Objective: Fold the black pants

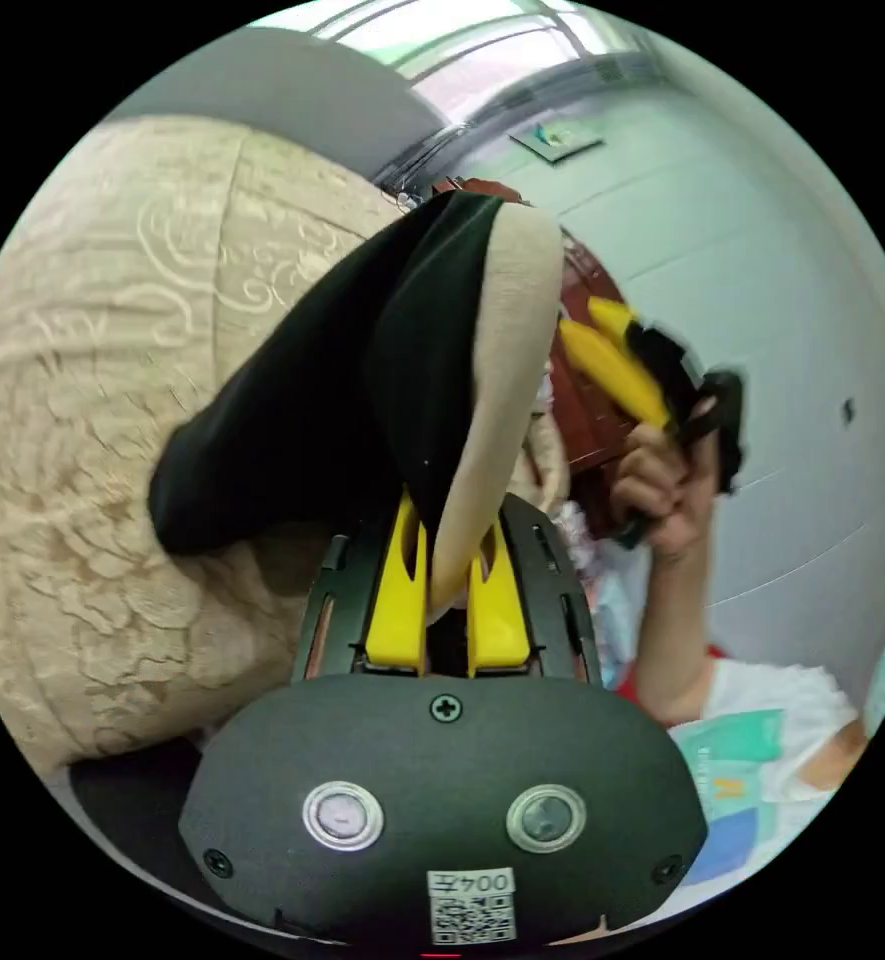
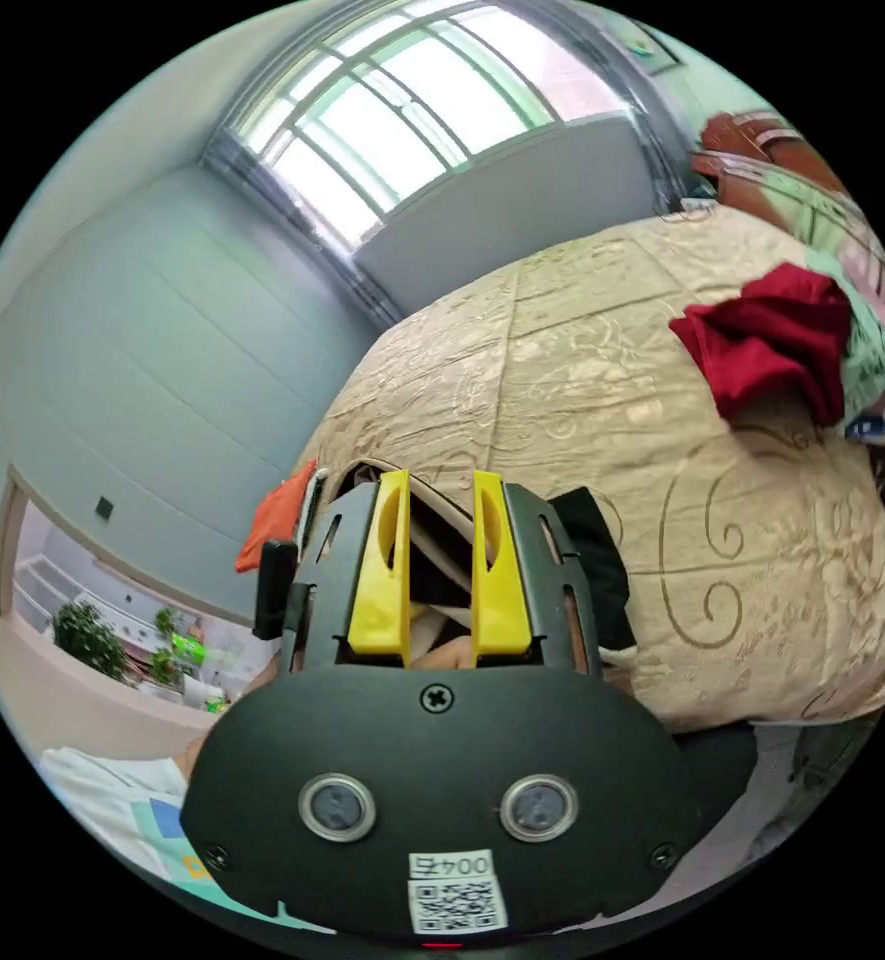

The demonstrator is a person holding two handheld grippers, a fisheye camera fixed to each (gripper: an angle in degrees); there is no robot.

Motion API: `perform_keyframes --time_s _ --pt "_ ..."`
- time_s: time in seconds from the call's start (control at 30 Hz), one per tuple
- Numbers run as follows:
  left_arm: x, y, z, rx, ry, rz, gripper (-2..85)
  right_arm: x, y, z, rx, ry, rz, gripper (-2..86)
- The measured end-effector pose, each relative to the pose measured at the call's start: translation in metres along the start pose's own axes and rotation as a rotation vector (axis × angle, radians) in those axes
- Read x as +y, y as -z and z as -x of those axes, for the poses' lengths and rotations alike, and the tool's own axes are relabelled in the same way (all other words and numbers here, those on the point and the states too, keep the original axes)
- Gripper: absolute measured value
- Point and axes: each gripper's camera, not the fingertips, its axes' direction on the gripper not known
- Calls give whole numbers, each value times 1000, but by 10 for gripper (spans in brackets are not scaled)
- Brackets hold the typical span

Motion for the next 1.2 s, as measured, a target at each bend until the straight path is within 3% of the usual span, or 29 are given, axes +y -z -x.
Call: perform_keyframes --time_s 0.07,0.23,0.37,0.43,0.5,0.57,0.73,0.8,0.9,1.0,1.1,1.2 --pt "-4 16 26 139 94 -64 81 30 13 -21 -33 -21 -30 112" --pt "-6 39 50 190 168 -148 104 120 -3 -15 -118 71 3 154" --pt "-5 37 54 215 164 -176 112 145 -56 25 -19 142 148 166" --pt "-7 37 55 231 162 -181 110 145 -70 36 26 152 169 114" --pt "-8 44 52 194 138 -175 96 137 -54 50 75 184 108 26" --pt "-8 61 44 195 74 -216 79 127 -19 55 31 182 7 14" --pt "-14 135 18 421 -47 -402 72 85 77 50 43 122 -227 4" --pt "-19 158 -3 379 -106 -439 72 71 116 47 82 98 -343 7" --pt "-35 178 -20 157 -168 -452 74 53 127 39 253 57 -386 18" --pt "-52 167 20 -46 -26 -436 82 26 93 22 440 26 -183 34" --pt "-52 143 77 -62 135 -352 100 35 75 52 536 135 -119 46" --pt "-30 121 87 -203 121 -315 107 50 45 77 646 230 -30 58"
